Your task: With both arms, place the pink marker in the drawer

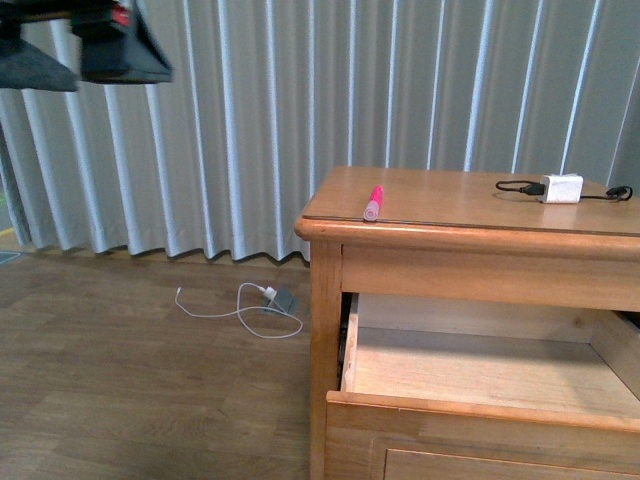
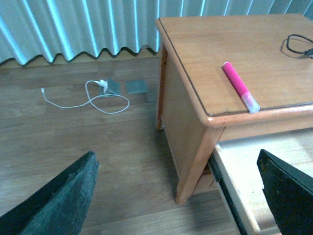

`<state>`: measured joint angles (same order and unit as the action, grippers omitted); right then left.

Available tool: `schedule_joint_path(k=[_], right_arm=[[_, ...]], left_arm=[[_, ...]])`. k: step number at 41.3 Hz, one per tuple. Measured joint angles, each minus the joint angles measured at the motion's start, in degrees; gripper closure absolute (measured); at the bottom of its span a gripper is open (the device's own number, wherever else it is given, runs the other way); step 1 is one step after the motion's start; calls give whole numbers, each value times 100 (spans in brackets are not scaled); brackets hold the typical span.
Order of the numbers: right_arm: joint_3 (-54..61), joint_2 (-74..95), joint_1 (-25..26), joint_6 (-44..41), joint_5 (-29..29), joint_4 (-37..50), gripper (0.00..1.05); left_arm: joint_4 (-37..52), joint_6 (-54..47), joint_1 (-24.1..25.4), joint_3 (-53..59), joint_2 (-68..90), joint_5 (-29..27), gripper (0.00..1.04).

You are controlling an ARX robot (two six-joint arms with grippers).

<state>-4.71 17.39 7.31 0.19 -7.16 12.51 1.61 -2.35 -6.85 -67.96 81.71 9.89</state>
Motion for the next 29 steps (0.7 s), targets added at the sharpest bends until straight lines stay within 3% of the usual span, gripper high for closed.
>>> schedule_joint_path(k=[6, 17, 29], right_arm=[[0, 0, 0, 0, 0, 0, 9], [0, 0, 2, 0, 0, 0, 9], [0, 0, 0, 0, 2, 0, 9]], left_arm=[[-190, 564, -382, -1185, 1215, -289, 6], [-330, 1106, -1010, -2374, 2365, -461, 6], [-1287, 1473, -1591, -4522, 4129, -850, 6]])
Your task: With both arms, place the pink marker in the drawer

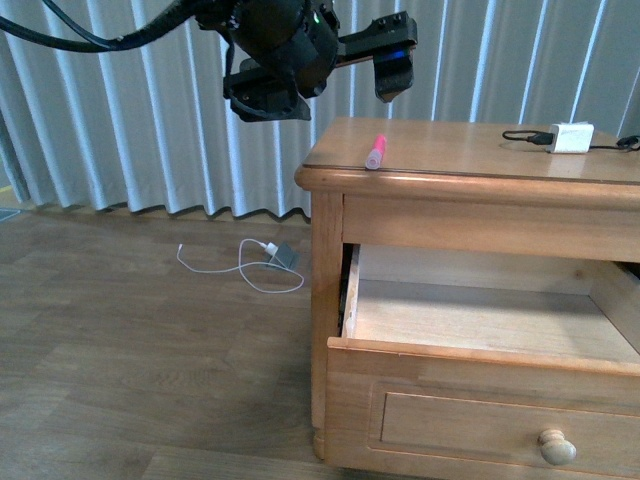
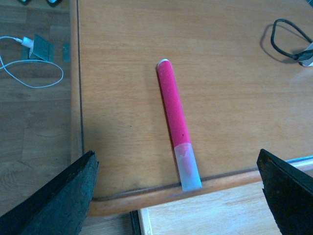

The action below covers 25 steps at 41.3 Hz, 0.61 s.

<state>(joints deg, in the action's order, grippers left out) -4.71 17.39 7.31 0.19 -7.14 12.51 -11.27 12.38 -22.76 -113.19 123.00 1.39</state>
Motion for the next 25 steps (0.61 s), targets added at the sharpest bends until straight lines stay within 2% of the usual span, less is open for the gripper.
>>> schedule_joint_path(k=[12, 25], right_arm=[[0, 0, 0, 0, -2, 0, 9], [0, 0, 0, 0, 0, 0, 9]], left_arm=[[-708, 127, -136, -1687, 1163, -94, 6], [-1196, 52, -168, -2444, 1663, -83, 6]])
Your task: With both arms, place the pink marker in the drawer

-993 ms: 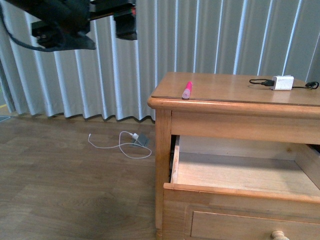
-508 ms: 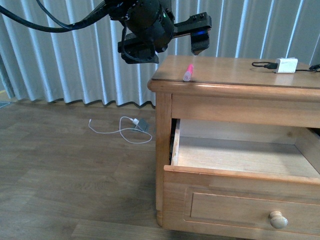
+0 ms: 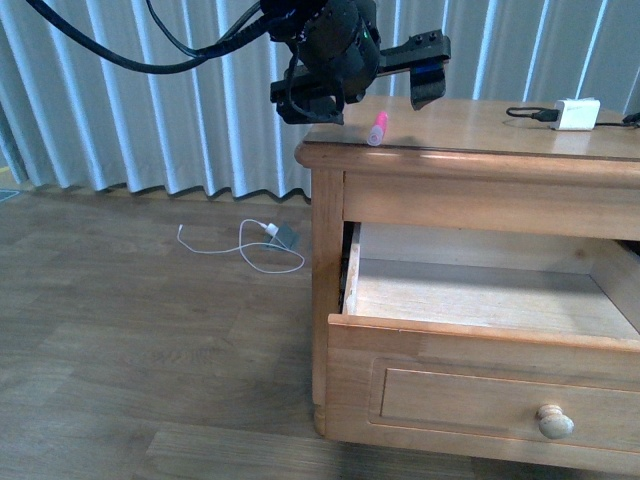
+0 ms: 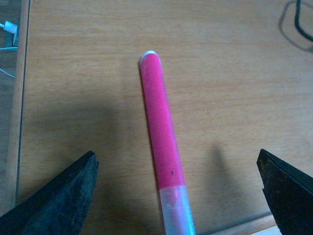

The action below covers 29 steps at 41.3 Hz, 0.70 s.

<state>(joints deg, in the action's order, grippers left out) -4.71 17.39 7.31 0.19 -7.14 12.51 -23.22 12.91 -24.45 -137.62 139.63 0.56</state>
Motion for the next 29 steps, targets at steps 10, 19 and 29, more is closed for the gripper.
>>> schedule_joint_path(k=[10, 19, 29], right_arm=[[0, 0, 0, 0, 0, 0, 9], [0, 0, 0, 0, 0, 0, 9], [0, 0, 0, 0, 0, 0, 9]], left_arm=[[-656, -369, -7, -903, 503, -151, 6], [-1390, -551, -42, -2061, 1071, -205, 6], [-1801, -868, -59, -2708, 1381, -341, 28]])
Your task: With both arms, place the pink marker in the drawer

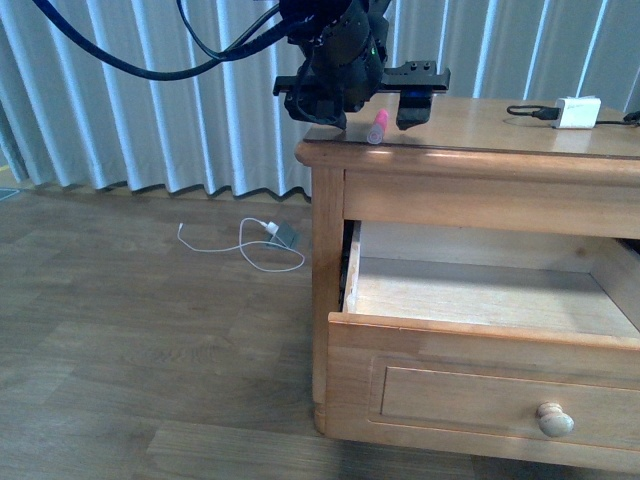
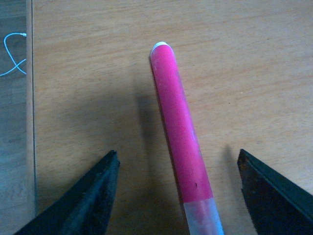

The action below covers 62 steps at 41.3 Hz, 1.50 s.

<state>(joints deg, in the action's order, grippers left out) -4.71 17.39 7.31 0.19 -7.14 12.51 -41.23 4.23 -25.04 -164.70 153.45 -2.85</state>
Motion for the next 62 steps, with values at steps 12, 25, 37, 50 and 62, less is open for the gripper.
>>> schedule_joint_path(k=[12, 25, 37, 50, 62], right_arm=[[0, 0, 0, 0, 0, 0, 9], [0, 0, 0, 0, 0, 0, 9], [0, 0, 0, 0, -2, 0, 9], [0, 0, 0, 0, 0, 0, 9], [0, 0, 0, 0, -2, 0, 9]], left_arm=[[-83, -125, 9, -90, 44, 7, 74], [1128, -116, 107, 1965, -994, 319, 91], [2616, -131, 282, 4767, -2927, 1115, 92], [3370, -866, 225, 7123, -4315, 2505, 92], [3348, -1537, -175, 7573, -4113, 2465, 92]])
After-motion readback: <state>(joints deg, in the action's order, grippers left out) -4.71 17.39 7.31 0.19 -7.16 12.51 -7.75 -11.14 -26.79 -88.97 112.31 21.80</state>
